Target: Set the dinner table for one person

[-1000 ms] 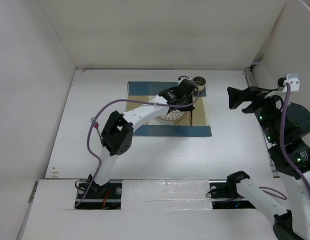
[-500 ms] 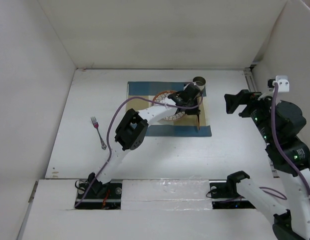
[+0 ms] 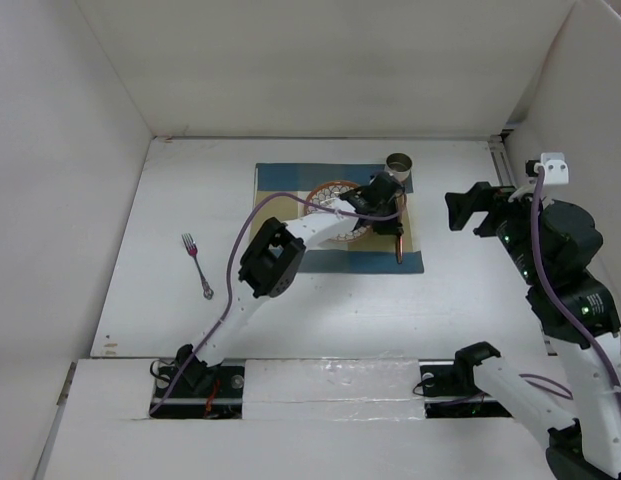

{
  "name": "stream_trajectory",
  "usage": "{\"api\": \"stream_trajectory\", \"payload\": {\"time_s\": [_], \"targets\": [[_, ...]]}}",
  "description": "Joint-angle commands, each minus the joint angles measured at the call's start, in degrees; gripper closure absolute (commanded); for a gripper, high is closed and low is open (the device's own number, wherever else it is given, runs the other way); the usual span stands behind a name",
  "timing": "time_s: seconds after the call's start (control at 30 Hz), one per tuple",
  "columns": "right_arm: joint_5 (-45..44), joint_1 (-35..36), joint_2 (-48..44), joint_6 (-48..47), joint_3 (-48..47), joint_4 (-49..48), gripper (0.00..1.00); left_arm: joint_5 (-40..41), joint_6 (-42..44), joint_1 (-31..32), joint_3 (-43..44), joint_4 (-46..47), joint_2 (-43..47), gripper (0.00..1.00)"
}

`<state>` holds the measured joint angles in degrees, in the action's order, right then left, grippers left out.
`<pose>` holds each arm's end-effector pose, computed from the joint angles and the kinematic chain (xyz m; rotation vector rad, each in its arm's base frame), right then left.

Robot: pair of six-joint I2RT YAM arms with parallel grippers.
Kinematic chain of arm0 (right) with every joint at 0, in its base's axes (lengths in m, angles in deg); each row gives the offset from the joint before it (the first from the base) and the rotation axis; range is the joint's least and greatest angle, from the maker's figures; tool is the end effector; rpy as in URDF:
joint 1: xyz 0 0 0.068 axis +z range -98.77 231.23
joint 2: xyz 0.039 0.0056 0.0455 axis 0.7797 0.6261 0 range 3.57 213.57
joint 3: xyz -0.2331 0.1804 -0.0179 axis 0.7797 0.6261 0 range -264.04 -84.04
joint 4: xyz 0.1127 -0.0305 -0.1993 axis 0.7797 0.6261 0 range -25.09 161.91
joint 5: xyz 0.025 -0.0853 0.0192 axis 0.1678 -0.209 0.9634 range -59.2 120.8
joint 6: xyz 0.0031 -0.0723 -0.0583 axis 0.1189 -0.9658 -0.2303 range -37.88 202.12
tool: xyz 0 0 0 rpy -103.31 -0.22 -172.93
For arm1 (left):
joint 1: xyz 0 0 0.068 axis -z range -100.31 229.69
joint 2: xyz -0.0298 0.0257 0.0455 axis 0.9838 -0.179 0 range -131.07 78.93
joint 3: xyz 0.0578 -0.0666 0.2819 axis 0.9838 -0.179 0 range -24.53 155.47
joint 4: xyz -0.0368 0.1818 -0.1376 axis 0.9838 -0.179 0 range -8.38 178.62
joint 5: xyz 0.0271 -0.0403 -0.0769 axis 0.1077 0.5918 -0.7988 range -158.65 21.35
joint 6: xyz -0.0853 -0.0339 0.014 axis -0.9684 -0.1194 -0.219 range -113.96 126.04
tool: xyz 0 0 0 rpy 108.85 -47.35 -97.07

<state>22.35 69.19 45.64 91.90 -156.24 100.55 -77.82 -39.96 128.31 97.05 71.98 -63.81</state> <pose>0.1144 0.0241 0.4493 -0.0072 1.6715 0.2434 0.3812 -0.4529 0.1709 0.1520 2.4413 -1.0128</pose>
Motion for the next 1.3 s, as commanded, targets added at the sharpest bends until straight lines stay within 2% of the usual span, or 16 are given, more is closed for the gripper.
{"api": "stream_trajectory", "payload": {"time_s": [0.0, 0.07, 0.2, 0.3, 0.37, 0.5, 0.6, 0.63, 0.77, 0.83, 0.93, 1.0, 1.07, 1.1, 1.2, 1.27], "targets": [[0.98, -0.47, -0.75, -0.99, 0.22, -1.71, 0.0, -1.11, -1.28, -0.98, 2.35, 2.75, 1.14, 1.0], [0.98, -0.47, -0.76, -0.99, 0.22, -1.71, 0.0, -2.34, -1.81, -0.98, 2.35, 2.76, 0.62, 0.99], [0.98, -0.47, -0.76, -0.99, 0.22, -1.71, 0.0, -2.87, -2.34, -0.98, 0.95, 3.81, 1.31, 0.74], [1.5, -0.47, -0.76, -0.99, 0.22, -1.71, 0.0, -2.87, -2.96, -0.98, 0.06, 3.81, 2.72, 0.63], [1.5, -0.99, -1.28, -0.99, 0.22, -1.71, 0.0, -2.87, -2.96, -0.98, -0.73, 4.34, 4.22, 0.51], [2.12, -0.99, -1.28, -0.99, 0.22, -2.24, 0.0, -3.66, -2.96, -0.37, -2.83, 4.34, 7.64, 0.37], [2.73, -0.99, -1.81, -0.99, 0.22, -2.24, 0.0, -4.19, -1.46, 1.21, -3.45, 5.48, 11.94, 0.31], [2.73, -0.99, -2.42, -0.99, 0.22, -2.24, 0.0, -4.19, -1.46, 1.21, -3.45, 5.48, 13.0, 0.22], [3.87, -0.99, -2.95, -0.99, -0.39, -2.77, 0.0, -2.7, -0.85, 1.74, -5.74, 6.1, 19.5, 0.0], [4.4, -0.99, -3.47, -1.6, -0.39, -3.29, 0.0, 0.01, 2.12, 1.74, -5.74, 2.7, 23.37, 0.0], [7.38, -0.99, -4.18, -1.61, 3.45, -7.24, 0.0, 9.84, 3.81, -1.14, -6.52, -3.02, 29.08, 0.0], [12.63, -0.99, -4.18, -1.61, 6.18, -12.24, 0.0, 16.88, 3.81, -4.39, -12.31, -8.13, 32.94, 0.0], [16.6, -0.99, -4.18, -1.09, 10.04, -15.32, 0.0, 21.19, 2.41, -11.24, -18.97, -10.59, 40.75, 0.0], [18.19, -0.99, -3.66, -1.08, 11.11, -17.68, 0.0, 25.04, 1.8, -13.79, -27.19, -12.08, 43.83, 0.0], [21.89, -0.99, -2.34, 0.23, 14.63, -22.17, 0.0, 26.74, 0.56, -25.3, -43.89, -12.1, 56.4, 0.0], [22.6, -0.47, -1.82, 0.93, 16.38, -24.64, 0.0, 27.36, 0.03, -33.01, -51.41, -11.14, 64.75, 0.0]]}}
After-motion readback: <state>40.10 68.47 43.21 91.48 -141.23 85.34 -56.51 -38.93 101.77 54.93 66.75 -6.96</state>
